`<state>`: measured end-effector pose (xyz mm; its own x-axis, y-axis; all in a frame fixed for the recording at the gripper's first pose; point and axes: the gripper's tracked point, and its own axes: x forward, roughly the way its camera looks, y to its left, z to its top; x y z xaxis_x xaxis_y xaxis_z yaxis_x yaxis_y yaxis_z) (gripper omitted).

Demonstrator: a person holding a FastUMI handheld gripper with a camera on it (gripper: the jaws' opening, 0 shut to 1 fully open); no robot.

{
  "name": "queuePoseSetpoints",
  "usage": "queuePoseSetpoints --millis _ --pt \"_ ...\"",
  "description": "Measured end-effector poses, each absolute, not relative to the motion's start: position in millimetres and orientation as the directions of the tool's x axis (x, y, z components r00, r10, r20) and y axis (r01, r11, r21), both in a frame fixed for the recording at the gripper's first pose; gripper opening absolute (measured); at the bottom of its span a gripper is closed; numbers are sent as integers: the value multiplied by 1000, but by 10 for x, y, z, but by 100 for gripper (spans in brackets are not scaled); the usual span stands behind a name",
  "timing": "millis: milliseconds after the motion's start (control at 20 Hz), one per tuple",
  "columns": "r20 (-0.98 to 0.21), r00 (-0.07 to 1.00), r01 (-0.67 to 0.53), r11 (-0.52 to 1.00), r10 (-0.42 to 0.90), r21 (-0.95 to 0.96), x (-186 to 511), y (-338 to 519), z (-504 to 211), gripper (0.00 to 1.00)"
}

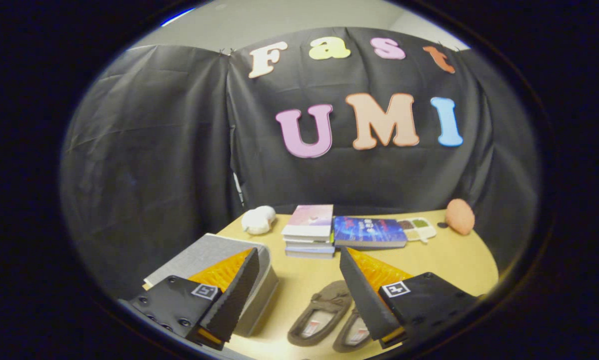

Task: Open the storage box then place both shoes into the box .Put the left shoe in first, then the right shoe, with the right side of both shoes facing outward in a uniform manner.

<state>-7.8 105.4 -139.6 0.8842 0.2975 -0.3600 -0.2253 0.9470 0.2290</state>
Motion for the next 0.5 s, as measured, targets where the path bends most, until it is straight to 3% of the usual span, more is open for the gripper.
queuePoseSetpoints --millis 500 --pt "-523 656 -229 803 544 550 -269 1816 -2293 100"
